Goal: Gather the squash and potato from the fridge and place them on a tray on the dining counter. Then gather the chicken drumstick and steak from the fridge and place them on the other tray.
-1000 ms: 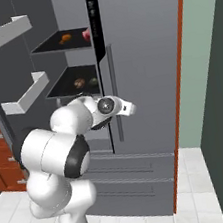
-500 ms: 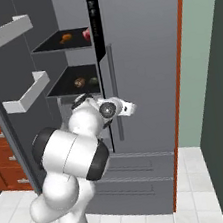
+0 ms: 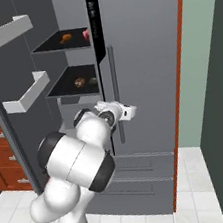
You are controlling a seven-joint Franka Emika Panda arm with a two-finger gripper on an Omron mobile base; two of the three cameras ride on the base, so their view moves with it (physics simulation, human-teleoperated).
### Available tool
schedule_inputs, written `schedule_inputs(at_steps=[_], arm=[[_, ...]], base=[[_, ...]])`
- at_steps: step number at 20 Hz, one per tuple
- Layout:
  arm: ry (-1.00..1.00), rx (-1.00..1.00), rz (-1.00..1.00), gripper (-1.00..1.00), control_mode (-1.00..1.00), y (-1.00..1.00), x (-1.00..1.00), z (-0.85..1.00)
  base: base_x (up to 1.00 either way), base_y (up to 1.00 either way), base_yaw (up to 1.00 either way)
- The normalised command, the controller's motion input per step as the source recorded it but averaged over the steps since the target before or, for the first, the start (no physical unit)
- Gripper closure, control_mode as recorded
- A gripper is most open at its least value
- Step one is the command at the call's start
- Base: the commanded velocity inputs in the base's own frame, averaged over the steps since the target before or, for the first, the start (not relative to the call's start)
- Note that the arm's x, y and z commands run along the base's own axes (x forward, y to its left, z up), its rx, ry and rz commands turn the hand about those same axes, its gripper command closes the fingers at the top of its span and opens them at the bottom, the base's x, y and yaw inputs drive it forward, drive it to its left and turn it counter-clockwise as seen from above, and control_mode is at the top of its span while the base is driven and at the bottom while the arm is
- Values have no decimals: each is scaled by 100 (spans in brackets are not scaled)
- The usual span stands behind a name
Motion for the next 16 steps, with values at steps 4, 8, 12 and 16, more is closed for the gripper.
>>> schedule_inputs(at_steps=[4,8,12,16], arm=[[33,0,0,100,-100,-17,-34,54],[43,-3,0,100,-100,-25,-50,38],[42,-8,0,100,-100,-21,-51,19],[37,-6,0,100,-100,-26,-49,11]], base=[[0,0,0],[0,0,0],[0,0,0],[0,0,0]])
